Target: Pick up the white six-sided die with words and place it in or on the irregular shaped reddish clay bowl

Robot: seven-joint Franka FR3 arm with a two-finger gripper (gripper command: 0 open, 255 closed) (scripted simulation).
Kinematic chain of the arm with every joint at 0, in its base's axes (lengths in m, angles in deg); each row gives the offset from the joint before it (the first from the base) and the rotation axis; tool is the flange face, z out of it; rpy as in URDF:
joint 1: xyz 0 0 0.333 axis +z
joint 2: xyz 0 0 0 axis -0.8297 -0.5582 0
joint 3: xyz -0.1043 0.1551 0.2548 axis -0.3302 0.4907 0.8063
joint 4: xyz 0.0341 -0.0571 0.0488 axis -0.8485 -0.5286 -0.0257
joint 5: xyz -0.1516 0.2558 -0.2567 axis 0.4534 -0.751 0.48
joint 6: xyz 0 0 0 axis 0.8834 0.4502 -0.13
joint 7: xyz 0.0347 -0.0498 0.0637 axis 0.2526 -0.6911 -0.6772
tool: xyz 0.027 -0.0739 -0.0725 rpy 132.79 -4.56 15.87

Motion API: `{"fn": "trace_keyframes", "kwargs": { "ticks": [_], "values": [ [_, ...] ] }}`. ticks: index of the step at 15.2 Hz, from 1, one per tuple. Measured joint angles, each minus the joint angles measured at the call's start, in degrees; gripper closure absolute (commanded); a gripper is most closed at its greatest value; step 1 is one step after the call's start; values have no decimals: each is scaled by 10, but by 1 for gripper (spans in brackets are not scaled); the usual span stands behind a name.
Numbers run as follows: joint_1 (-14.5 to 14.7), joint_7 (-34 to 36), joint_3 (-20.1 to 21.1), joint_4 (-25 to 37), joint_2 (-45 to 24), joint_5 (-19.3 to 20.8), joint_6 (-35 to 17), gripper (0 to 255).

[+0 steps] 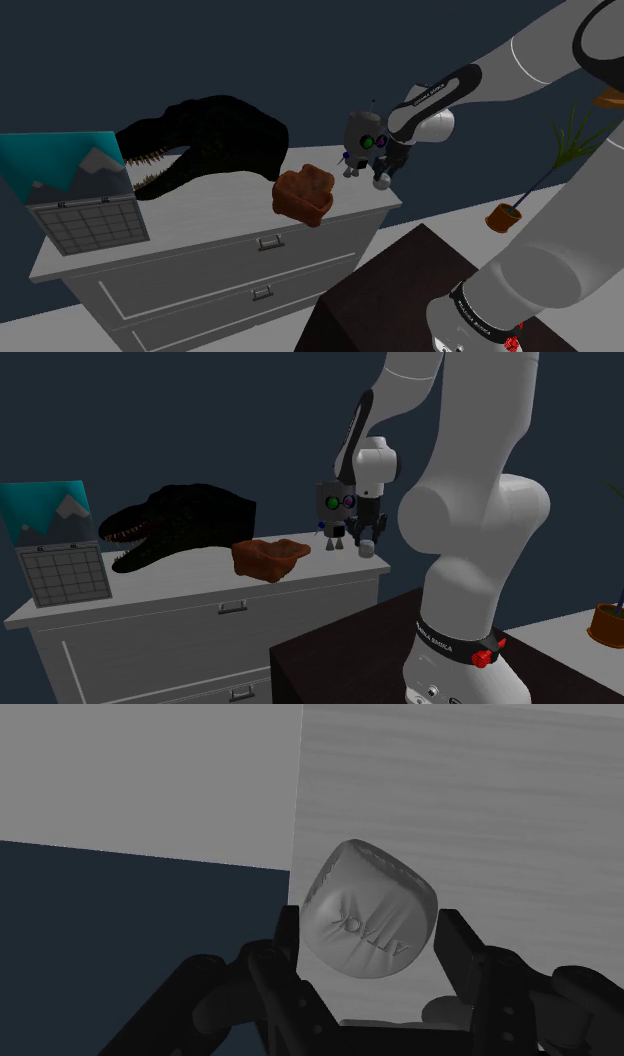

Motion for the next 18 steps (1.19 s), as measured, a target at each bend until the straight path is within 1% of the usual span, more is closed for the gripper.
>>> {"fn": "trace_keyframes", "kwargs": {
  "ticks": [6, 18],
  "values": [
    [1, 13, -4, 5, 37, 20, 42, 255],
    [1, 37, -2, 31, 114, 51, 141, 255]
  ]
}}
